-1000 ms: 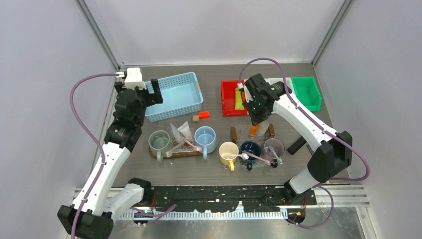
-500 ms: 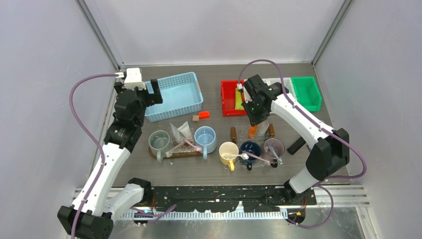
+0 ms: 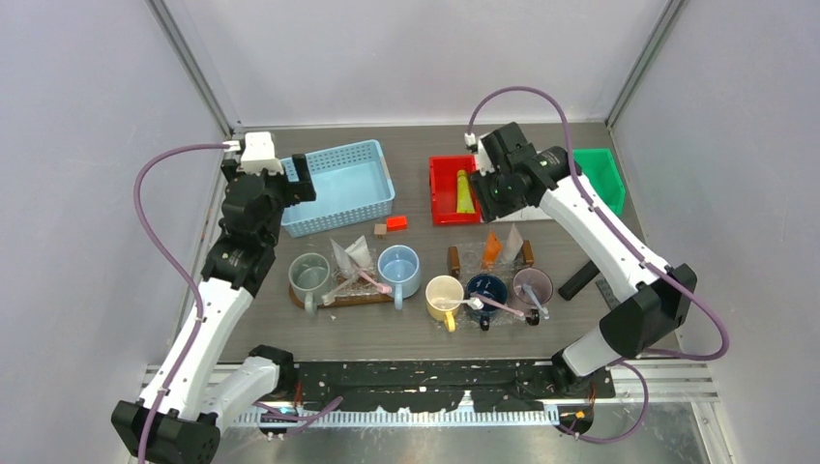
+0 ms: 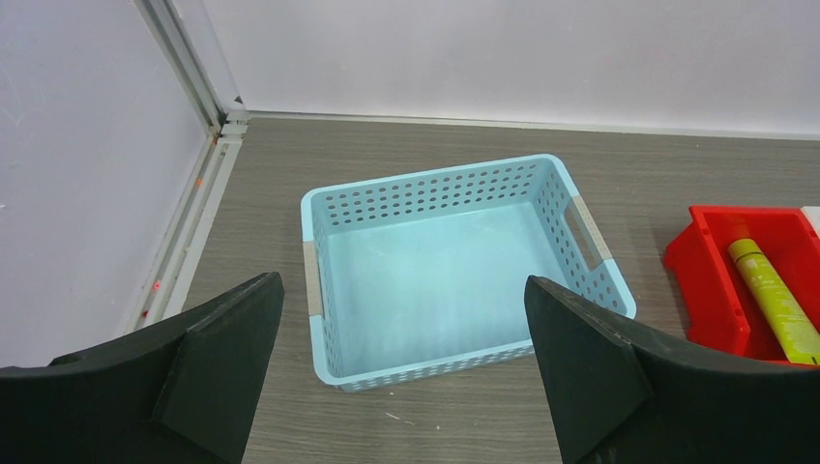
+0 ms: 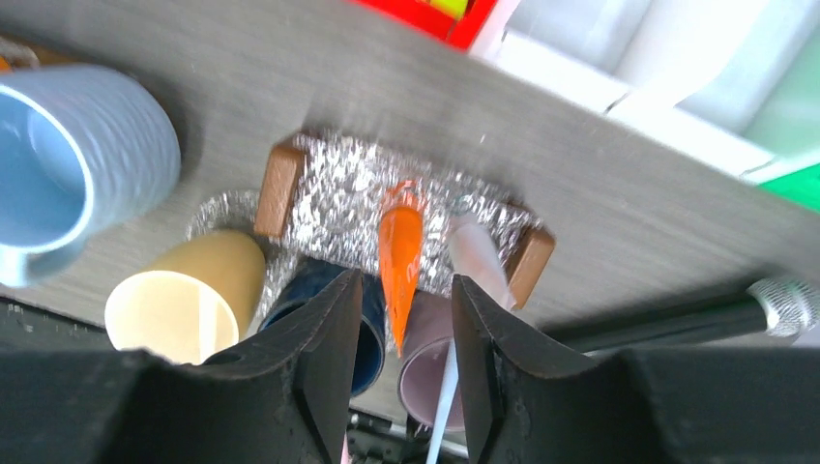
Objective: Prepare toiletry sets of a toothbrush and toothpaste on the tray
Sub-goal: Place the toothpaste in the toothpaste holder, then pick up the toothpaste from the storage box.
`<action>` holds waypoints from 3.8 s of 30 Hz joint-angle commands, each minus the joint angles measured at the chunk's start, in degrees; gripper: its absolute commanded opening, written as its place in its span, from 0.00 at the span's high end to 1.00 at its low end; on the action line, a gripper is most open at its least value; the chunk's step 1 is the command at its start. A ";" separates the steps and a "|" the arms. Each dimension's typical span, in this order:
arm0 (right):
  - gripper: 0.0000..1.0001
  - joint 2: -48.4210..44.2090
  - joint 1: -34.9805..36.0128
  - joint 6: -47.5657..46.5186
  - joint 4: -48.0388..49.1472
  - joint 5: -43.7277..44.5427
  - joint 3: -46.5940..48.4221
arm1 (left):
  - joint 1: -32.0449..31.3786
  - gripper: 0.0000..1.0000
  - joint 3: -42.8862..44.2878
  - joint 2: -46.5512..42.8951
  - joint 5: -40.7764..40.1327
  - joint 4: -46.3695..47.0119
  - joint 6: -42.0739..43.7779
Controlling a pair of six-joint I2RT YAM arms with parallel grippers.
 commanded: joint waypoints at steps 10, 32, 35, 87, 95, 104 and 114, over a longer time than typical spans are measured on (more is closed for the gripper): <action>0.46 5.88 0.34 2.37 24.05 10.15 4.72 | -0.16 0.00 -0.55 -1.66 0.15 3.92 0.38; 0.48 33.35 2.79 8.71 31.78 24.40 12.01 | -0.16 0.00 -0.88 -2.53 0.18 4.34 1.17; 0.48 34.83 2.97 8.75 33.11 27.15 11.49 | -0.16 0.00 -0.95 -2.61 0.30 4.51 1.26; 0.94 2.71 8.44 0.22 37.32 6.59 -0.40 | -0.16 0.00 7.32 7.77 26.63 2.68 -27.03; 0.94 -1.91 15.53 -4.83 43.14 4.98 -4.89 | -2.97 0.00 11.62 16.40 36.60 5.80 -40.60; 0.94 -6.21 18.51 -6.62 51.86 2.82 -9.46 | -8.01 0.08 10.57 19.37 35.06 9.66 -45.85; 0.93 -8.43 19.66 -9.01 55.24 2.24 -12.69 | -8.33 0.34 8.95 20.60 34.49 13.11 -51.49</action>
